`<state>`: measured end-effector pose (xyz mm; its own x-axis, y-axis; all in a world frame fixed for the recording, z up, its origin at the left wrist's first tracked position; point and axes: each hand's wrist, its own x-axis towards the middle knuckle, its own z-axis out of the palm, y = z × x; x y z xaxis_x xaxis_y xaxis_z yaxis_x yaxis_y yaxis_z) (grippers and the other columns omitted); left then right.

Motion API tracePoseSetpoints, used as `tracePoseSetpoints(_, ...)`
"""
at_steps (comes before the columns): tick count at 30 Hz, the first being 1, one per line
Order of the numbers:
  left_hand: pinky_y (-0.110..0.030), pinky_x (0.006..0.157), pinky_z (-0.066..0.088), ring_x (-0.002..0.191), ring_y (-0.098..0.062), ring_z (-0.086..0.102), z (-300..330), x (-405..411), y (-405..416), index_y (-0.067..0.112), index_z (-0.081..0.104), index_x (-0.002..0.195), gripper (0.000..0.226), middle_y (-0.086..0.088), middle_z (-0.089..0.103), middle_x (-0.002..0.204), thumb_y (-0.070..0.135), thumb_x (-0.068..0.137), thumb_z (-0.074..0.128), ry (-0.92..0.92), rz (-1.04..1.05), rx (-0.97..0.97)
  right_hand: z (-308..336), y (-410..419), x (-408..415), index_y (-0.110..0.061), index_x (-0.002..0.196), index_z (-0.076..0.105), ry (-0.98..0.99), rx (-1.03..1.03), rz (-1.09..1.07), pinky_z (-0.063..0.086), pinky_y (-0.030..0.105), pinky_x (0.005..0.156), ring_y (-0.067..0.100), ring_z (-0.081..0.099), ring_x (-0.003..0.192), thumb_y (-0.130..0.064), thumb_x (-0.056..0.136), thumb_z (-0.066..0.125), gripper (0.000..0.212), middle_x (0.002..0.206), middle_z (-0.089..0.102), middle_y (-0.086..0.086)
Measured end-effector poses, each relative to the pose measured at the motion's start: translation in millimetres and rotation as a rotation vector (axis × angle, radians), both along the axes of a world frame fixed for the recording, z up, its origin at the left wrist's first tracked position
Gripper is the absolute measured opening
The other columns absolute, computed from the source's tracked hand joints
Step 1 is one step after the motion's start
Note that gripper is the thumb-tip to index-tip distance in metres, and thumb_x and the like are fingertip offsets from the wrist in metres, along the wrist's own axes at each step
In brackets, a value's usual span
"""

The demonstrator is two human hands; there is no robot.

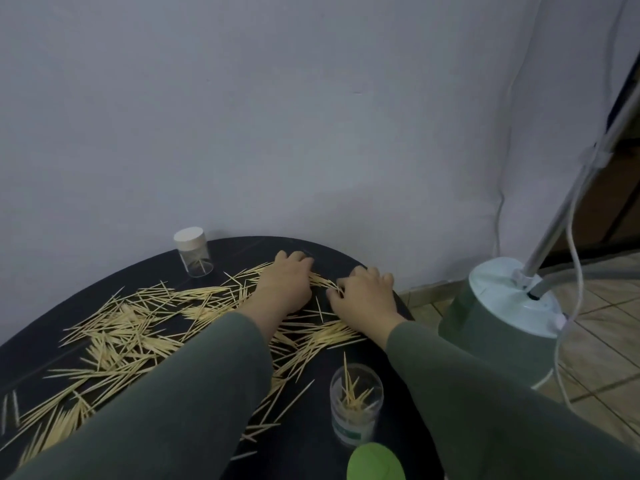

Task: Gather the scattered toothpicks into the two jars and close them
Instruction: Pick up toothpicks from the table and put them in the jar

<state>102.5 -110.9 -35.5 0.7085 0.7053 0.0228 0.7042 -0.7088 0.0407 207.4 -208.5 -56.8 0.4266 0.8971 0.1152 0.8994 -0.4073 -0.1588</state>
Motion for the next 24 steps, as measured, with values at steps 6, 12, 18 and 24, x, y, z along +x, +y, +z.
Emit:
tracePoseSetpoints(6,-0.041,0.105,0.040,0.130,-0.025,0.034,-1.0,4.7,14.1,0.021,0.040,0.145,0.048,-0.002,0.042,0.146,0.020,0.097,0.044,0.115,-0.049,0.042,1.1,4.0,-2.4,-0.027,0.121,0.064,0.021,0.050,0.118,0.030,0.044,0.099,0.023,0.047,0.114,-0.038,0.097,0.044,0.033,0.119,0.056,0.002)
tracePoseSetpoints(12,-0.035,0.097,0.043,0.122,-0.021,0.039,-5.7,-19.5,5.4,0.026,0.045,0.141,0.046,0.001,0.049,0.138,0.022,0.095,0.048,0.072,-0.094,0.109,0.6,2.0,-7.9,-0.032,0.127,0.061,0.029,0.049,0.175,0.029,0.043,0.098,0.023,0.047,0.114,-0.035,0.098,0.043,0.034,0.122,0.057,0.000)
tracePoseSetpoints(18,-0.037,0.098,0.045,0.120,-0.018,0.042,-9.5,-45.5,-5.9,0.028,0.050,0.134,0.036,0.003,0.052,0.131,0.029,0.098,0.043,0.025,-0.112,0.118,6.1,1.3,-21.2,-0.034,0.125,0.063,0.074,0.008,0.276,0.030,0.043,0.099,0.020,0.048,0.113,-0.038,0.097,0.045,0.034,0.121,0.060,-0.004)
tracePoseSetpoints(24,-0.038,0.097,0.046,0.123,-0.019,0.041,-5.3,-49.6,2.9,0.024,0.047,0.137,0.038,-0.001,0.049,0.135,0.032,0.100,0.041,-0.107,0.027,0.108,11.1,12.0,-19.7,-0.033,0.120,0.065,0.096,0.103,0.203,0.031,0.041,0.098,0.016,0.051,0.109,-0.044,0.093,0.050,0.034,0.113,0.062,-0.008)
